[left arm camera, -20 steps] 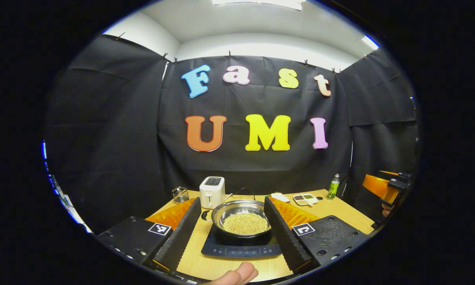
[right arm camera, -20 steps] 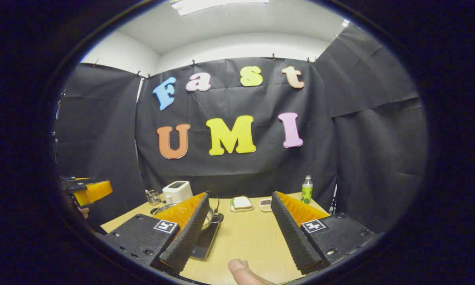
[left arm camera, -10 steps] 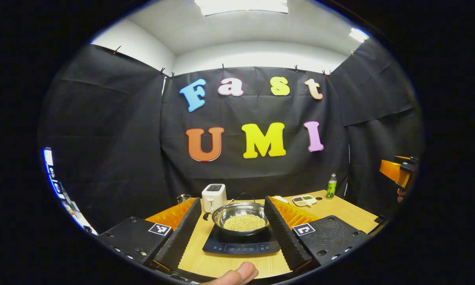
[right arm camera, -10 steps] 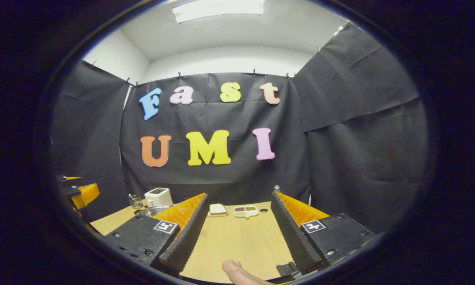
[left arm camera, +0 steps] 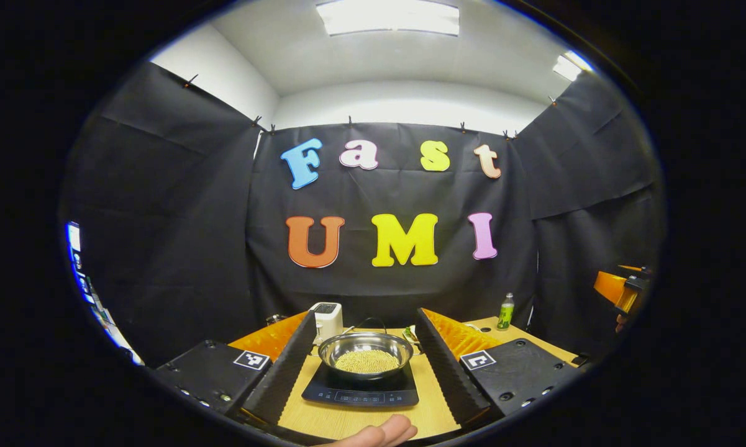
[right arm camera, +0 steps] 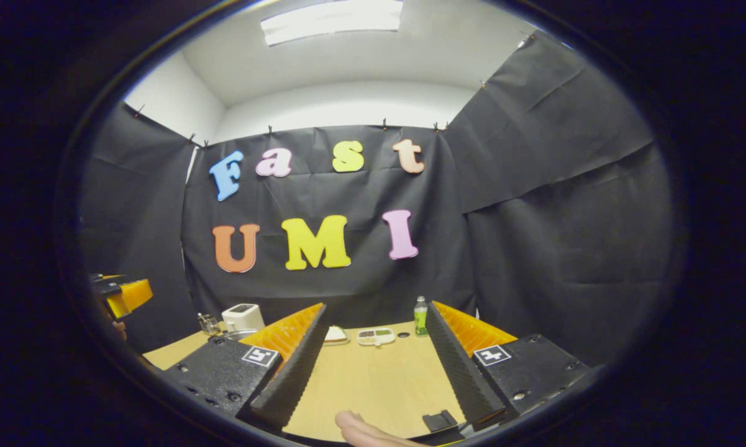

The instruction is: First push the handle of the pot to place it horizontally, then grasp the pot with both hands and set it on the induction cooktop.

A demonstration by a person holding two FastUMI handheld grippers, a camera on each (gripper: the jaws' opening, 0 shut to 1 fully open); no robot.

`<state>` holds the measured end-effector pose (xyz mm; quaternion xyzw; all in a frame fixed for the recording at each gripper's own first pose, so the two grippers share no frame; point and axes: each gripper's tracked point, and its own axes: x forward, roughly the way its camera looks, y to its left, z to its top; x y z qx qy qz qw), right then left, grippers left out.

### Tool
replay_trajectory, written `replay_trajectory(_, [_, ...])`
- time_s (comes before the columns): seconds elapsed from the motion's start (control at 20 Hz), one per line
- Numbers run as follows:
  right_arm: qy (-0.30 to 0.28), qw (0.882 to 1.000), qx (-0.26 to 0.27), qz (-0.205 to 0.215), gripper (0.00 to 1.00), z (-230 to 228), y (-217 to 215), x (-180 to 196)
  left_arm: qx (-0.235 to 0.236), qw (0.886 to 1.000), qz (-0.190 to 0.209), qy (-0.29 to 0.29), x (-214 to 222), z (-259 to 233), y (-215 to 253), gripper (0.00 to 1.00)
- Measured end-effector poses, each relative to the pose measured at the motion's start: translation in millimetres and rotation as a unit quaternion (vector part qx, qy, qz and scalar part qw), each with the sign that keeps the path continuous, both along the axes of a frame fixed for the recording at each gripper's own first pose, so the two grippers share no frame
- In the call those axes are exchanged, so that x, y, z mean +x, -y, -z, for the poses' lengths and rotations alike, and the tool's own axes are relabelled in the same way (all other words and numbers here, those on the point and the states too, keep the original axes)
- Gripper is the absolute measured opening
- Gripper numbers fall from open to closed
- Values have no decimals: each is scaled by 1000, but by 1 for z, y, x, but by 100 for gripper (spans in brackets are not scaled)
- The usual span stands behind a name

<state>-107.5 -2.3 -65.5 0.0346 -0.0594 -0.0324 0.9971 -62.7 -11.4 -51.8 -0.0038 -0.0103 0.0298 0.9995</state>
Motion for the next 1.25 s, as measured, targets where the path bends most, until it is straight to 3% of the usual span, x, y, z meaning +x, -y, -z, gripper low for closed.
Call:
replay_trajectory(0.4, [-11, 1000, 2, 5, 99, 10, 16, 0, -10, 1000, 6, 7, -1, -1, 2, 96])
replay_trajectory(0.65, [-7, 1000, 7, 1, 96, 10, 17, 1, -14, 1000, 5, -2, 1, 10, 4, 96])
replay_trajectory(0.75, [-7, 1000, 6, -5, 99, 10, 12, 1, -21, 1000, 10, -9, 2, 15, 7, 95])
replay_trajectory(1.25, [-4, 1000, 1, -29, 96, 2, -19, 1, -41, 999, 0, -12, -6, 24, -15, 96])
